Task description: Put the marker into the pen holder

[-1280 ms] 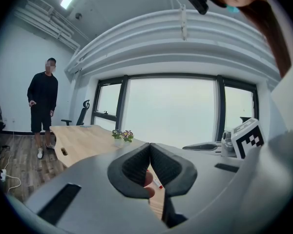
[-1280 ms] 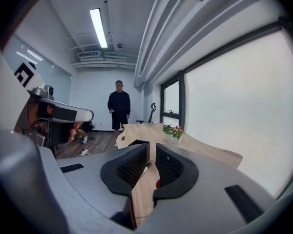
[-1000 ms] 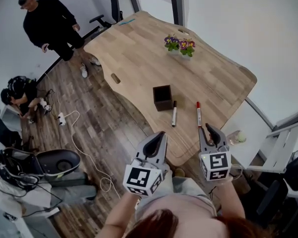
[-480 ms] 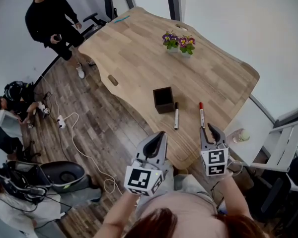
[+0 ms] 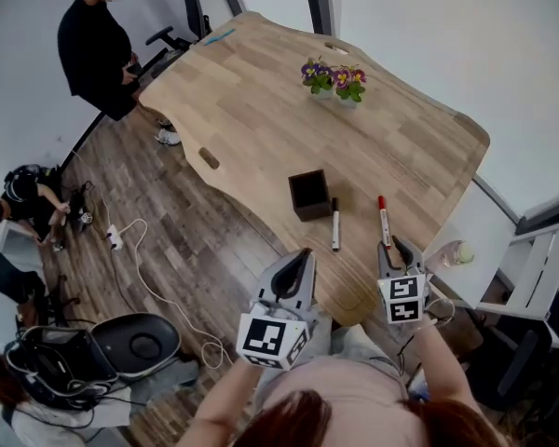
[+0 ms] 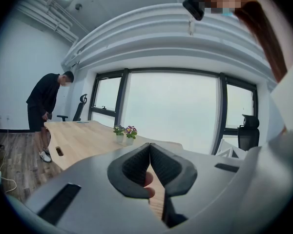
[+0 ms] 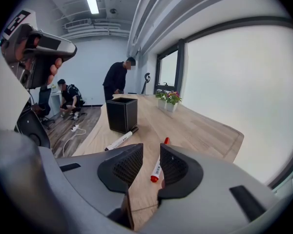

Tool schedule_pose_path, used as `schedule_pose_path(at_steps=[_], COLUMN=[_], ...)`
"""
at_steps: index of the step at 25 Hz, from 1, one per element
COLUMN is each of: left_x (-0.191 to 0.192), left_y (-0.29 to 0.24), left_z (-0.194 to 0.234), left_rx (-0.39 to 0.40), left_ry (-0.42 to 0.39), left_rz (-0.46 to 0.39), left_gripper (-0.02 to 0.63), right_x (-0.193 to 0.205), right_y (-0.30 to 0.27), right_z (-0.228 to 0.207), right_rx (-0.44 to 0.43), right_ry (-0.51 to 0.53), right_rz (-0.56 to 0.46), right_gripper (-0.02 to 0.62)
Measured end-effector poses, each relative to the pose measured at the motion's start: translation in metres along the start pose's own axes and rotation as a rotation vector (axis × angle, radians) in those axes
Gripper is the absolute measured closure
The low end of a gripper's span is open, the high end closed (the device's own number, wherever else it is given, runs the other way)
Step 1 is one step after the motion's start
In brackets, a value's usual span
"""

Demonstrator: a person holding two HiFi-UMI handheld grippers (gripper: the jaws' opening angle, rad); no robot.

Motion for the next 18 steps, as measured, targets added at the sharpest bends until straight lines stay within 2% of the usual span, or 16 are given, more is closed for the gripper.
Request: schedule_pose_path(at_steps=[12, 18], left_x=[0.001, 0.005], left_y=[-0.018, -0.026], left_z=[0.020, 0.025], left_rx=[0.039, 0.053], left_ry=[0.007, 0.013], left_rz=[0.046, 0.072], left_gripper=[0.604, 0.604], right_x=[0.033, 0.046], right_y=[-0.027, -0.038], right_z=[0.002, 0.003], right_rx=[0.018, 0.000], right_ry=[-0.037, -0.065], right_rz=[0.121, 0.175], right_gripper=[0.508, 0.506])
Point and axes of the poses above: the fingertips, and each gripper's own axes: y backward along the fingers, z to its left, x out of its underside, the point moved 2 cm from there along y, backward along the fingers, and after that the axes turned 13 degrees about y, right-handed, at the moved point
